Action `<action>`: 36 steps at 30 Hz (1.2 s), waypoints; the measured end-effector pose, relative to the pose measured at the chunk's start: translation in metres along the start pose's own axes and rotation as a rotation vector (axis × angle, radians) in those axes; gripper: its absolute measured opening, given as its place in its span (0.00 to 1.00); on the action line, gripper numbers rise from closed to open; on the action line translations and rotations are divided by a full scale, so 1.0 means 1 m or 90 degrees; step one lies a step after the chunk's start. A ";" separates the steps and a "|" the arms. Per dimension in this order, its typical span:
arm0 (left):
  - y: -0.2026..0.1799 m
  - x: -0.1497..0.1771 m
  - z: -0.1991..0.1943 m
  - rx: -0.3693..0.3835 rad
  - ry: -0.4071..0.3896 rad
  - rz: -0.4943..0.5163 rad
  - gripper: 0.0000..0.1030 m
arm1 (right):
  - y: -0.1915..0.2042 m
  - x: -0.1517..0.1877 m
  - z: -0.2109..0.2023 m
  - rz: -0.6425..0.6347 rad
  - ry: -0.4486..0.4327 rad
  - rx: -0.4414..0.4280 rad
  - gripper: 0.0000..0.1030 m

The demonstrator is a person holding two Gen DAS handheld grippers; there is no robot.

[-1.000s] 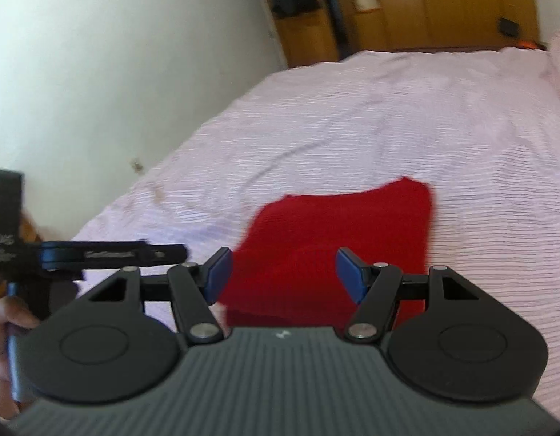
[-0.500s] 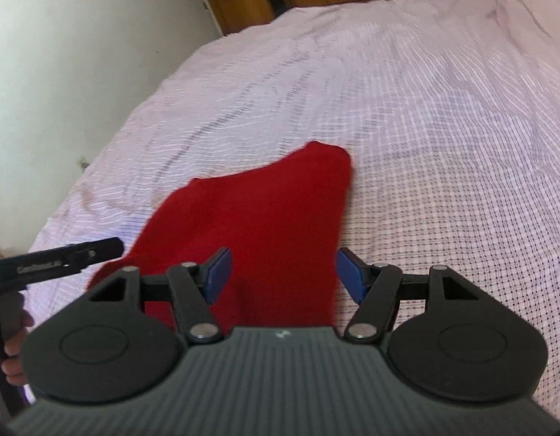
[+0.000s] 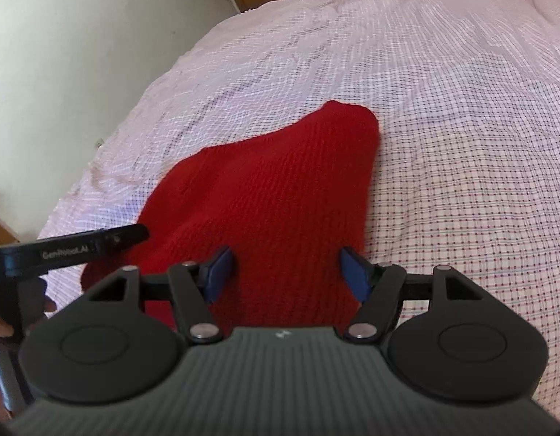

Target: Fold small clothes

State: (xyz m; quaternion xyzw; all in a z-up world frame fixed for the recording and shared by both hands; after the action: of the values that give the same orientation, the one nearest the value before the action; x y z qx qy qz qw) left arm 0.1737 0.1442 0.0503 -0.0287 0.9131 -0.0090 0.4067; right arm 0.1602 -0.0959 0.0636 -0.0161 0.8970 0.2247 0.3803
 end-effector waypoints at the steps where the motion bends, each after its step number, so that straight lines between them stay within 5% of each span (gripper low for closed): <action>1: 0.001 0.000 0.000 0.002 -0.001 -0.001 0.79 | 0.004 0.000 0.000 -0.005 -0.001 -0.004 0.67; 7: 0.012 -0.009 -0.006 0.036 -0.031 -0.067 0.79 | 0.031 0.003 0.006 -0.106 -0.009 0.024 0.67; 14: -0.018 -0.005 0.025 0.028 -0.002 -0.012 0.86 | 0.018 0.003 0.006 -0.088 -0.015 0.014 0.72; 16: -0.017 0.004 0.029 0.021 -0.018 -0.019 0.95 | 0.010 0.003 0.003 -0.063 -0.022 0.008 0.76; 20: 0.000 0.013 0.031 0.061 0.002 -0.071 0.96 | -0.015 0.004 0.002 0.015 -0.014 -0.016 0.88; 29: 0.019 0.033 0.044 0.160 0.063 -0.188 0.98 | -0.053 0.025 0.044 0.221 0.062 -0.151 0.93; 32: 0.024 0.039 0.054 0.273 0.090 -0.260 0.80 | -0.055 0.024 0.045 0.253 0.059 -0.169 0.81; 36: 0.018 0.042 0.040 0.309 0.083 -0.267 0.75 | -0.063 0.018 0.024 0.334 0.065 -0.210 0.68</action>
State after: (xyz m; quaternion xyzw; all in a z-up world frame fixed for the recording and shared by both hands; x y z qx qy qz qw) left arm 0.1748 0.1601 -0.0086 -0.1175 0.8827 -0.3114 0.3317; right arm 0.1764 -0.1404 0.0121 0.1434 0.8397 0.4569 0.2560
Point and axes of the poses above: each gripper's, at about its wrist camera, not at the fingertips, and z roughly the way its jaws point, y to its left, x to its underside, the point moved 2 cm from there along z, roughly the way its jaws point, and after that the axes turned 6 degrees about -y, right-handed, at the moved point
